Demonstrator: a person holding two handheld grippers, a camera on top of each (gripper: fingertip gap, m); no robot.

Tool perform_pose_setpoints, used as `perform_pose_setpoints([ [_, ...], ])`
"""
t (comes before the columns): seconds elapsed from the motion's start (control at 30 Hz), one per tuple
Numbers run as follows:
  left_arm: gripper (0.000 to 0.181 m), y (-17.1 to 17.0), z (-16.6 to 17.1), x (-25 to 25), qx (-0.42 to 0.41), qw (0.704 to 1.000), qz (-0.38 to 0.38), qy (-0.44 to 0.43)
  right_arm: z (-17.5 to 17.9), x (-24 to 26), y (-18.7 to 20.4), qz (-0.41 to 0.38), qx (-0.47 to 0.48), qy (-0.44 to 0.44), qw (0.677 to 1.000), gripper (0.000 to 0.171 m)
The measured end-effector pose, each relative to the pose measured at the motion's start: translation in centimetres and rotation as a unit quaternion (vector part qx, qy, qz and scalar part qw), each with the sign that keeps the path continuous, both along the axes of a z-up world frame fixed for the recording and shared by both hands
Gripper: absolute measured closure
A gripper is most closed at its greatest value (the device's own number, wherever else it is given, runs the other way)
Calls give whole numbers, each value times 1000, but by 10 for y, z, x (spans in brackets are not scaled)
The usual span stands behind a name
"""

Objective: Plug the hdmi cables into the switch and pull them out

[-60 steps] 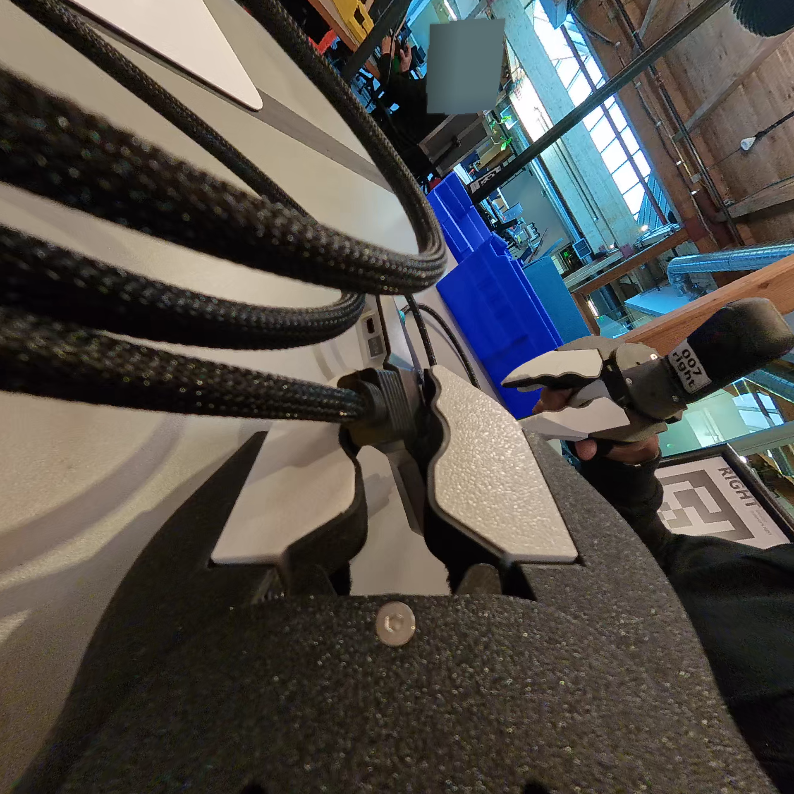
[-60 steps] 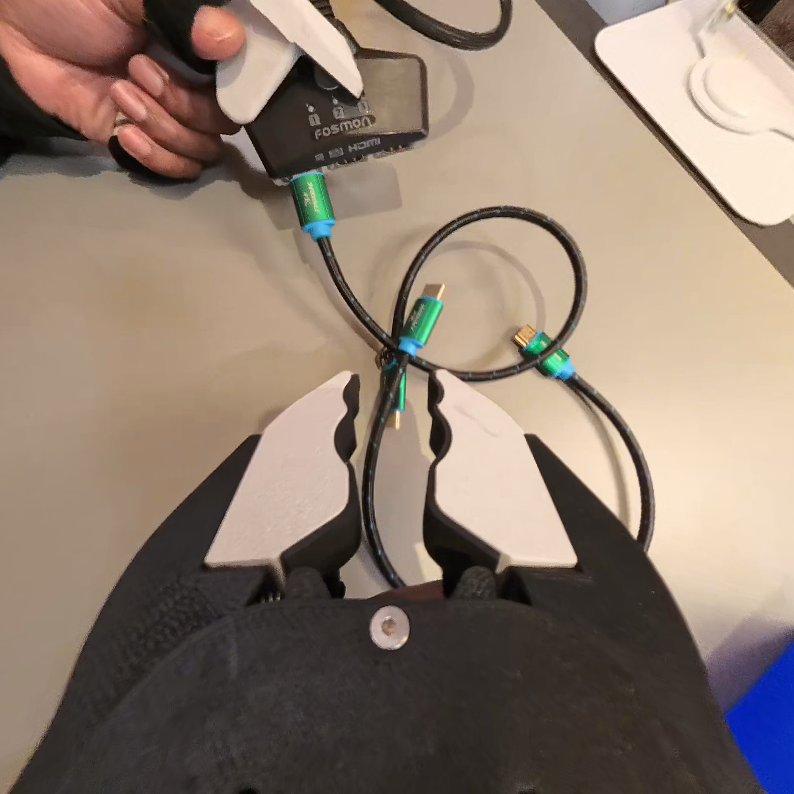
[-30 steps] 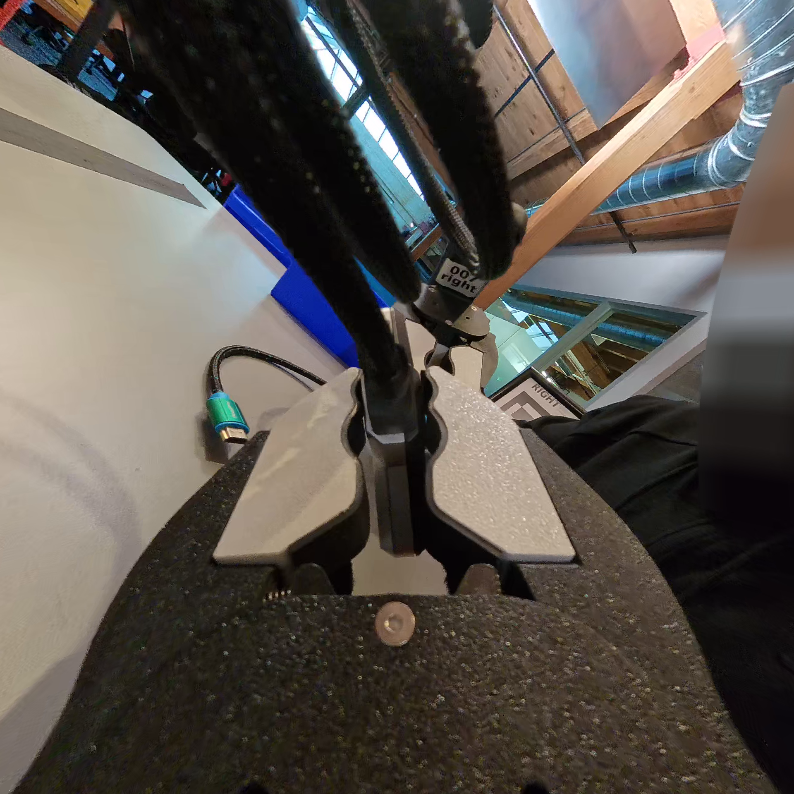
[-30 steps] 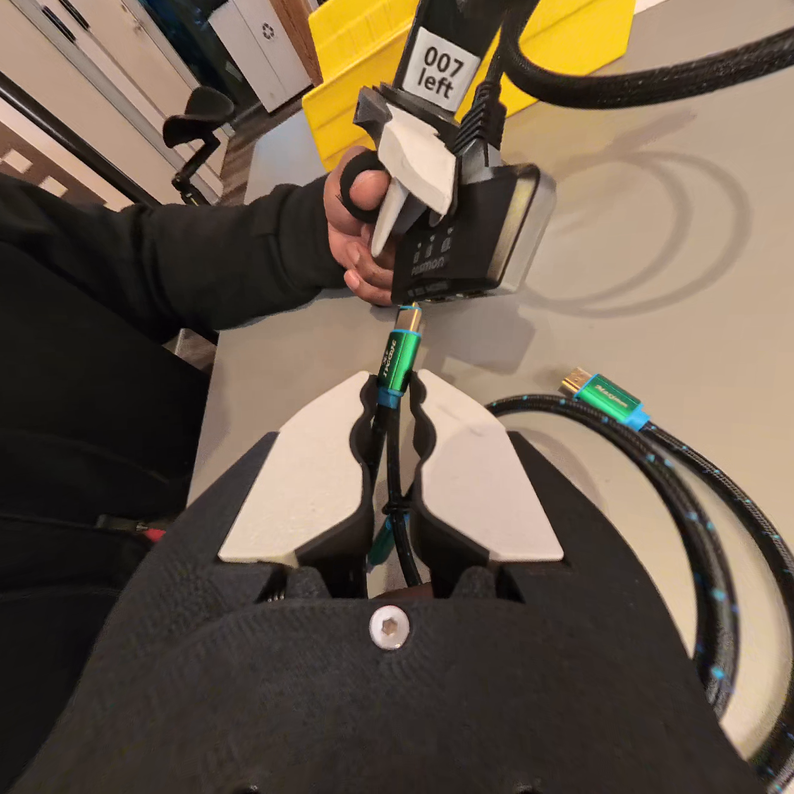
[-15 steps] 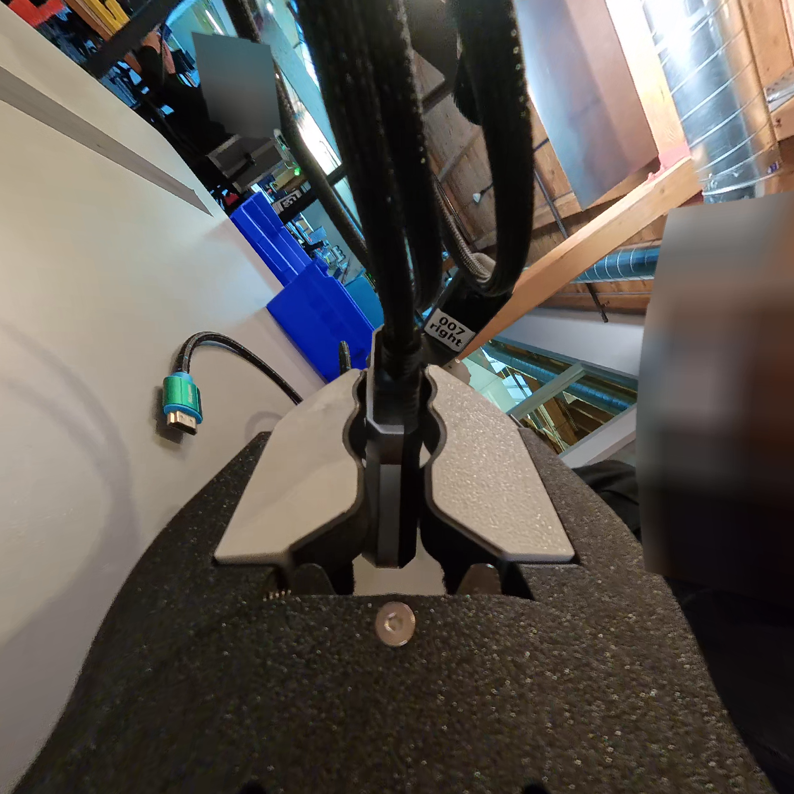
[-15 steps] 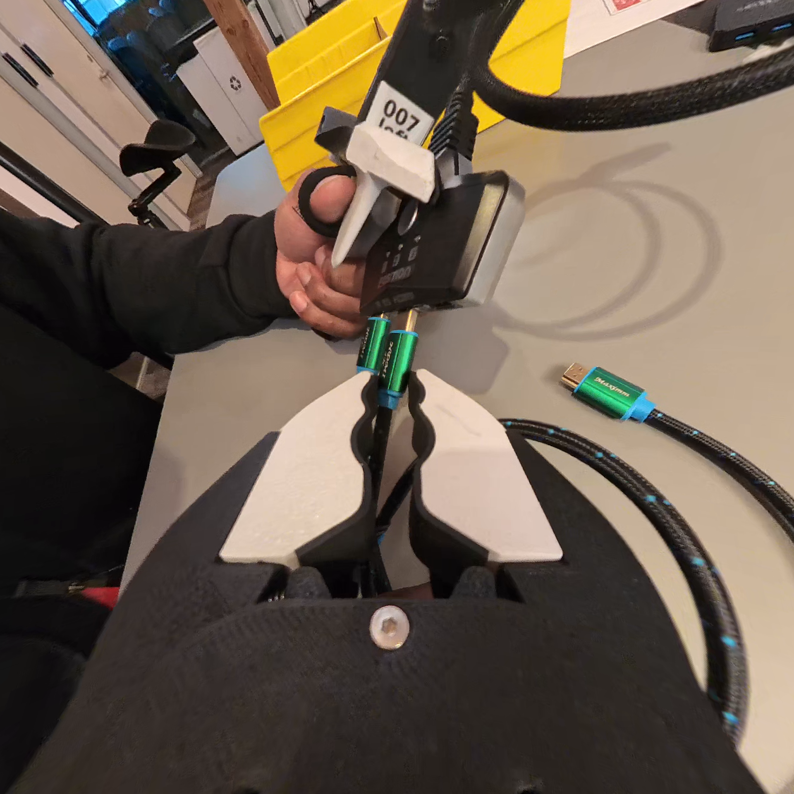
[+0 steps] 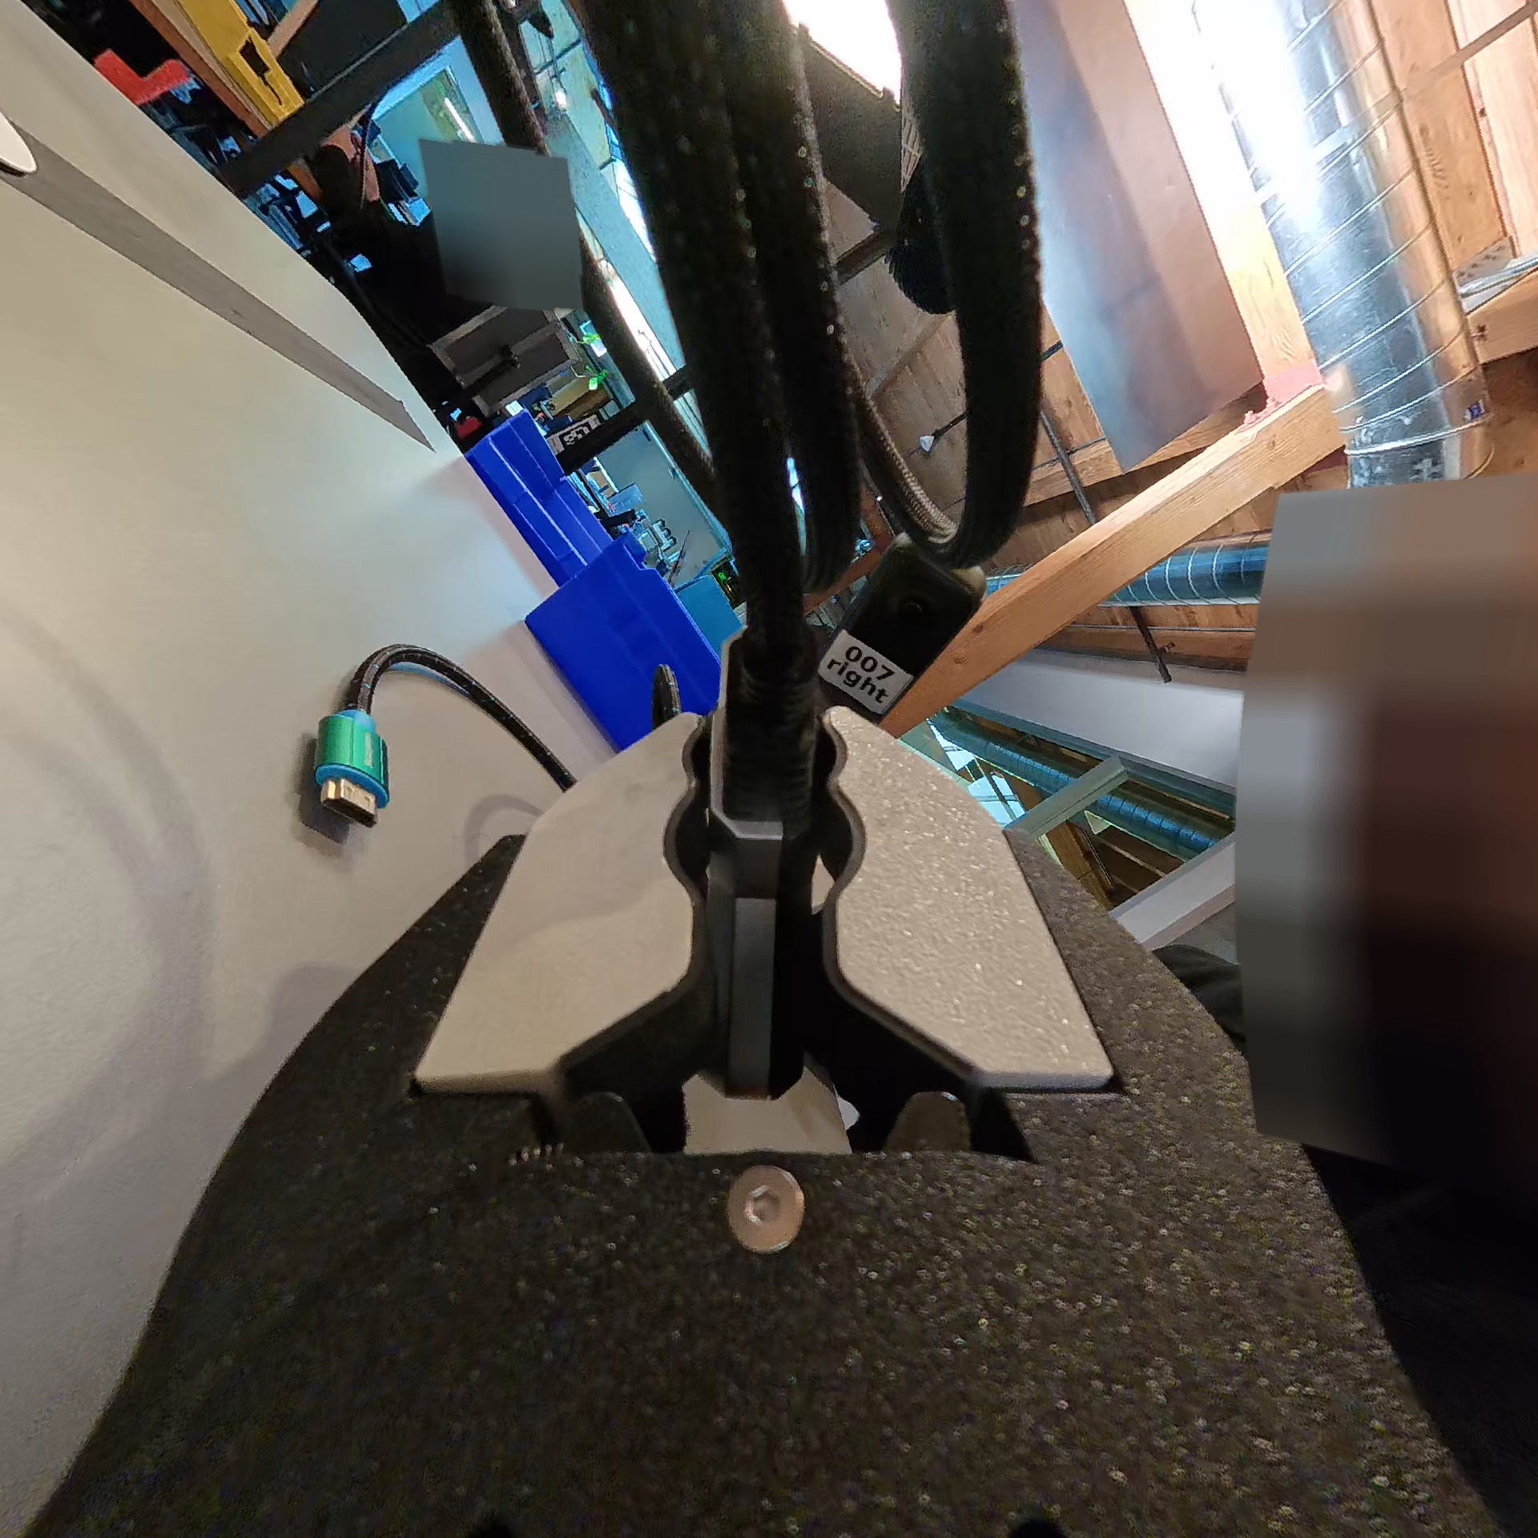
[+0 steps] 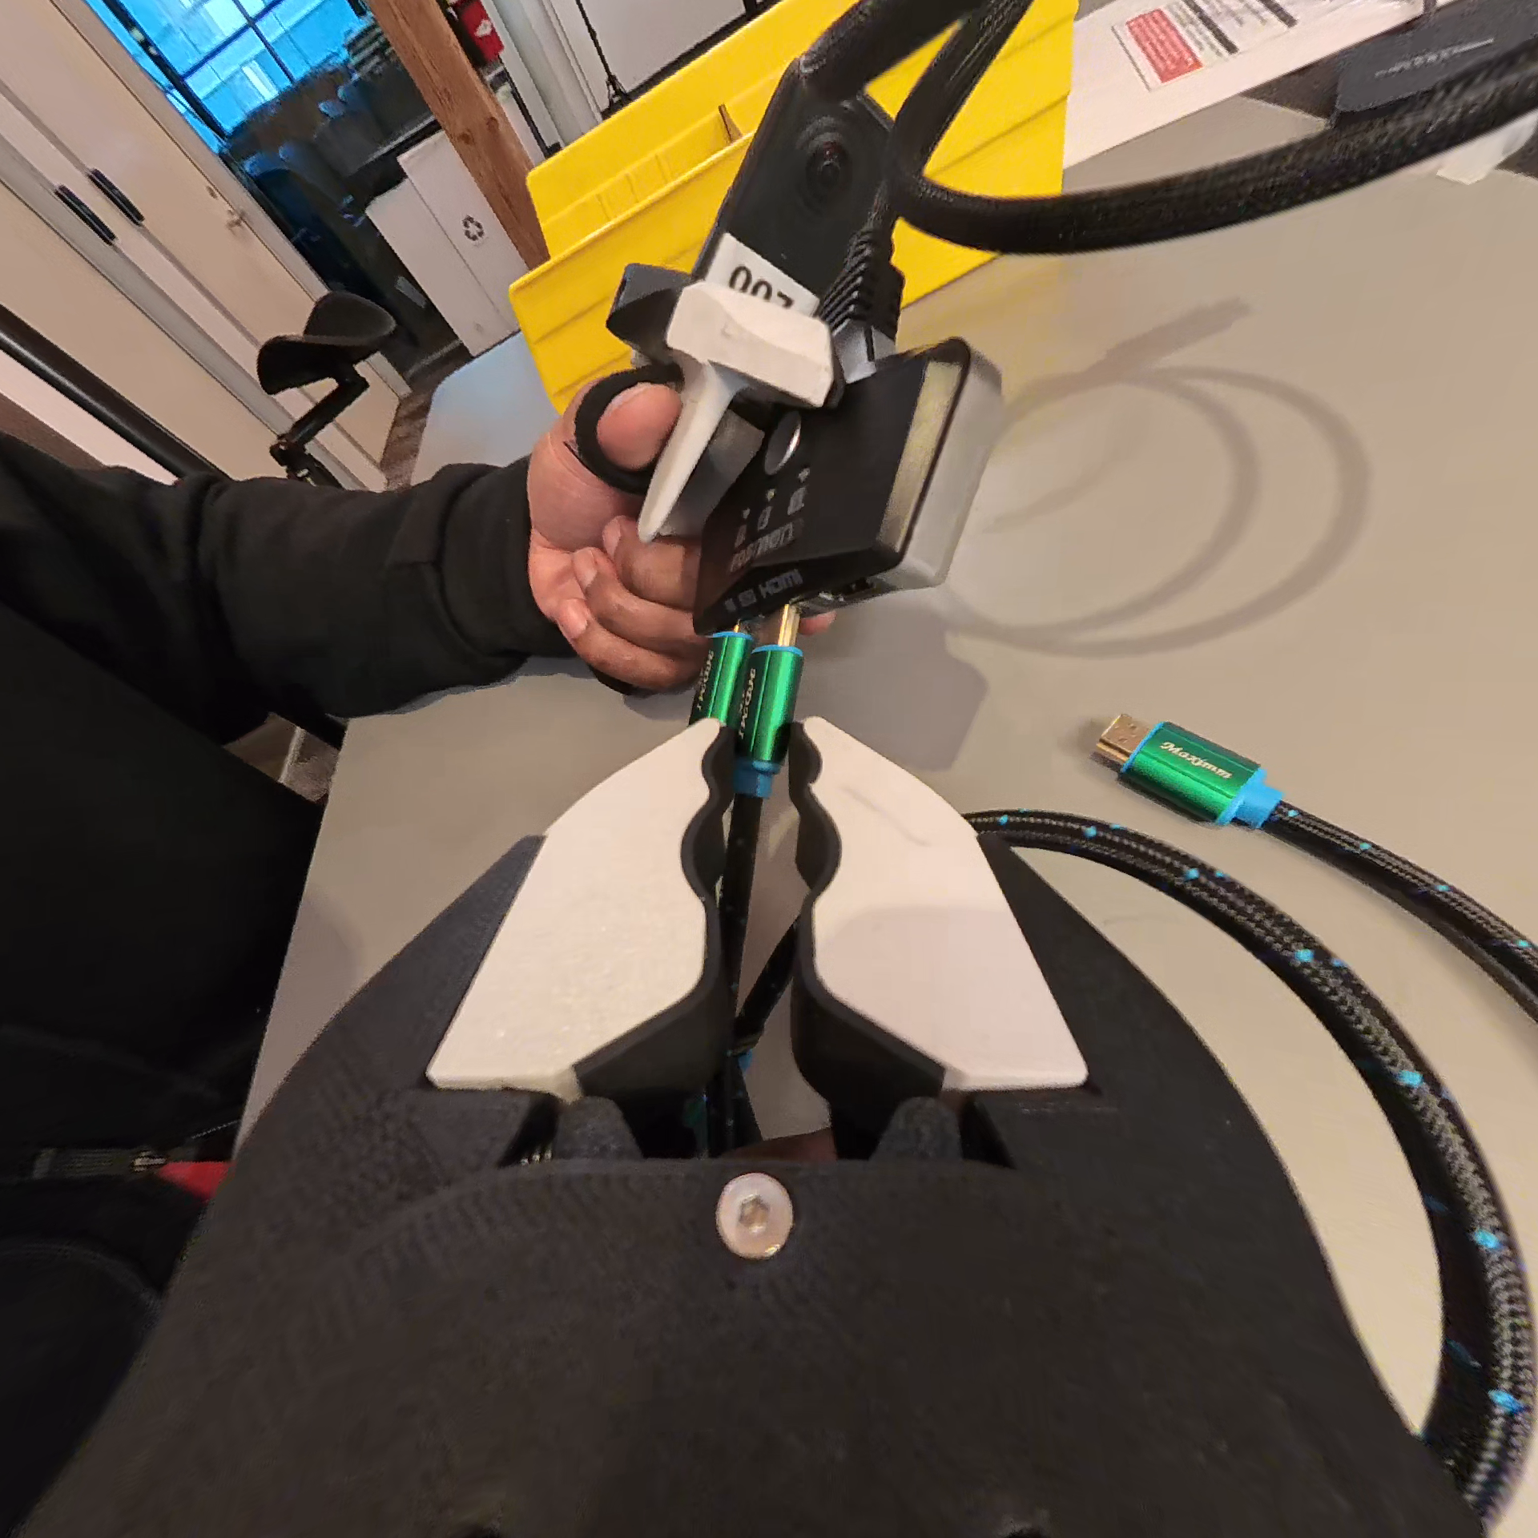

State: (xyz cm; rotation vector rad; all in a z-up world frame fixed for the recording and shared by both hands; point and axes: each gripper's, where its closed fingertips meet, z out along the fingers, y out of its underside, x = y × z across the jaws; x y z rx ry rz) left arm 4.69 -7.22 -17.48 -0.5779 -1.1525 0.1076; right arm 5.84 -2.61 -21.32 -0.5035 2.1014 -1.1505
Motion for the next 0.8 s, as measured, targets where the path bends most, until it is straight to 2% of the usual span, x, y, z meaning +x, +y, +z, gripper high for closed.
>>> perform_pose_setpoints([
  [0.4, 157, 1, 3, -2, -10, 1000, 24, 10, 2, -2, 0, -6, 72, -102, 992, 160],
  [0.6, 158, 0, 2, -4, -1, 999, 32, 7, -1, -3, 0, -9, 60, -69, 996, 160],
  [0.8, 158, -2, 3, -4, 19, 999, 36, 16, 2, -1, -1, -10, 63, -80, 995, 161],
])
